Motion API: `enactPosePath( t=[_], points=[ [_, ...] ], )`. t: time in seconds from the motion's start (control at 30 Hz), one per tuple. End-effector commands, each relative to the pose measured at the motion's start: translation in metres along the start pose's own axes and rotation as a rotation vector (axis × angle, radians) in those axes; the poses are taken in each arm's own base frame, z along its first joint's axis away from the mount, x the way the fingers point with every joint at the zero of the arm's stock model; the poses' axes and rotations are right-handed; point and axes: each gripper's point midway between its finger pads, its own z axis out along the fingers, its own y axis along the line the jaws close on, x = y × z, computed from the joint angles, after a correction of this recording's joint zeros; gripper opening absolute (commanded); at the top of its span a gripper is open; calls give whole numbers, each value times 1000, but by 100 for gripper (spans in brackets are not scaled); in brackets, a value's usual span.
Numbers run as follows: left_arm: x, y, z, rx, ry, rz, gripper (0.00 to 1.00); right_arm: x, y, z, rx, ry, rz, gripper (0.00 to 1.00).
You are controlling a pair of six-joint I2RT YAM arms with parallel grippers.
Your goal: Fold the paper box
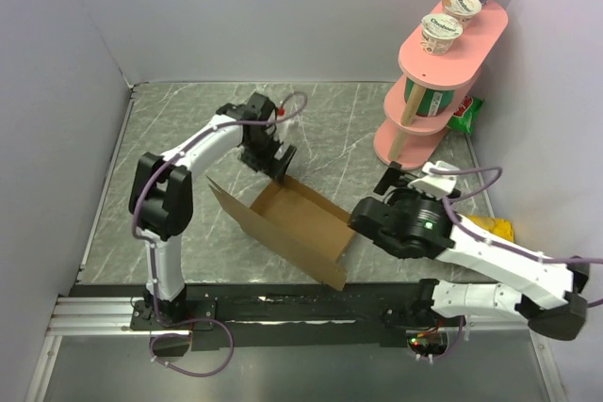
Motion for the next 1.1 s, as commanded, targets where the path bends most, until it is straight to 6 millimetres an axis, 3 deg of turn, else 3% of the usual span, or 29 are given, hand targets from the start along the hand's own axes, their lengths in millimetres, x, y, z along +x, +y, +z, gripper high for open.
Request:
enactPosePath(
  t=[0.0,0.07,0.1,0.13,0.17,0.2,0.23,0.27,0.3,0.33,0.4,0.43,0.47,0.5,0.53,0.6,0.63,0.7,0.73,0.77,0.8,0.83,0.93,0.97,1.07],
  points=[
    [-72,-6,-72,-63,-313,48,96,-32,-33,-7,-24,-16,-279,100],
    [-94,-3,-90,-97,-412,42,96,-36,-26,-13,-68,31,-280,100],
    [-101,-5,-104,-97,-465,37,96,-39,-26,-16,-99,44,-399,100],
    [-115,-6,-114,-105,-537,39,96,-42,4,-21,-167,61,-304,100],
    [-121,-8,-122,-105,-579,47,96,-27,27,-30,-299,152,-351,100],
    [-128,-15,-142,-81,-645,26,96,-36,40,-34,-444,126,-459,100],
    [-137,-18,-154,-79,-708,28,96,-27,53,-34,-527,148,-407,100],
    [-141,-20,-164,-77,-748,25,96,-41,69,-37,-602,134,-271,100],
    [-144,-23,-187,-68,-809,9,96,-46,76,-51,-748,128,-233,100],
    [-144,-26,-197,-53,-841,3,96,-56,78,-52,-789,108,-206,100],
    [-148,-25,-246,-39,-986,-34,96,-77,95,-68,-936,77,-188,100],
    [-145,-24,-255,-30,-1013,-53,96,-80,101,-71,-983,97,-208,100],
    [-144,-21,-270,-30,-1061,-74,96,-62,109,-64,-998,190,-283,100],
    [-136,-15,-295,-30,-1117,-134,96,-76,118,-71,-1056,193,-266,100],
    [-127,-12,-293,-10,-1112,-166,96,-73,133,-93,-1215,225,-272,100],
    [-106,5,-311,19,-1146,-284,96,-75,147,-108,-1327,230,-287,100],
    [-92,13,-296,25,-1106,-328,96,-75,150,-123,-1411,250,-280,100],
    [-64,39,-295,-29,-1083,-417,96,-78,154,-137,-1481,302,-279,100],
    [-48,52,-278,-48,-1040,-462,96,-78,157,-147,-1528,336,-252,100],
    [-38,54,-274,-28,-1021,-467,96,-78,160,-163,-1611,359,-227,100],
    [-22,71,-281,-58,-1040,-498,96,-72,162,-176,-1659,396,-206,100],
    [-8,78,-270,-54,-1017,-525,96,-75,164,-185,-1701,392,-191,100],
    [21,97,-273,-143,-1031,-571,96,-71,166,-214,-1782,412,-217,100],
    [26,96,-279,-172,-1056,-568,96,-67,168,-217,-1778,423,-230,100],
    [38,103,-276,-210,-1067,-601,96,-58,173,-228,-1789,462,-272,100]
  ],
)
